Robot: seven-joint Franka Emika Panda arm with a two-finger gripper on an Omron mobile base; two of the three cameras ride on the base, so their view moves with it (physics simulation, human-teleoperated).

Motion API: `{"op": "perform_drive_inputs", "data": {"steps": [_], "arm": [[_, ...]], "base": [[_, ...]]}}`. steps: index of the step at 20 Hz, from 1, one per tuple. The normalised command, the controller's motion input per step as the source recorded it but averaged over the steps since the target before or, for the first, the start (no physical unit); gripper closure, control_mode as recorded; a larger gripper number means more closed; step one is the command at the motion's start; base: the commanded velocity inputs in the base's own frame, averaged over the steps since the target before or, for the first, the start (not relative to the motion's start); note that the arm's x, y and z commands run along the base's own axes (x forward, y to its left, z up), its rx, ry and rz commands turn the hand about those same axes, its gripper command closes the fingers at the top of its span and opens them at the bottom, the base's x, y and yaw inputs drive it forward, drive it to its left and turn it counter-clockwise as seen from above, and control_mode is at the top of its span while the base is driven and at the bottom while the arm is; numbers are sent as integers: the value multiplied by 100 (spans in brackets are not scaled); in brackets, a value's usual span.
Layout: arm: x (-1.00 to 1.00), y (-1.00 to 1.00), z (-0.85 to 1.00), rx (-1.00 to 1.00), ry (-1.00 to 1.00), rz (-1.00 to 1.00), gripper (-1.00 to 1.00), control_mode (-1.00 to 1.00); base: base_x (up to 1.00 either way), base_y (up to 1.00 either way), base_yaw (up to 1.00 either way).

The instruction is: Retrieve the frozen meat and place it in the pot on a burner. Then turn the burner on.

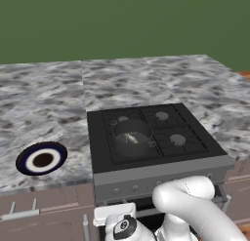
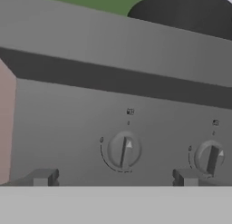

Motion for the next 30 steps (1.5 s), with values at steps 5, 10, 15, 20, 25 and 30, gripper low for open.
{"op": "perform_drive_inputs", "data": {"steps": [5,10,15,20,25,30], "arm": [[8,-4,0,14,0,-2,-100,-100],[0,-15,0,10,0,0,-100,-100],[0,-13,0,3,0,0,-100,-100],[2,-1,0,0,0,0,-100,-100],[17,-8,-3,2,-5,2,-100,-100],[4,-11,-6,9,-4,1,-100,-100]], "base": [[0,0,0],[0,0,0],[0,0,0],[0,0,0],[0,0,0],[0,0,0]]}}
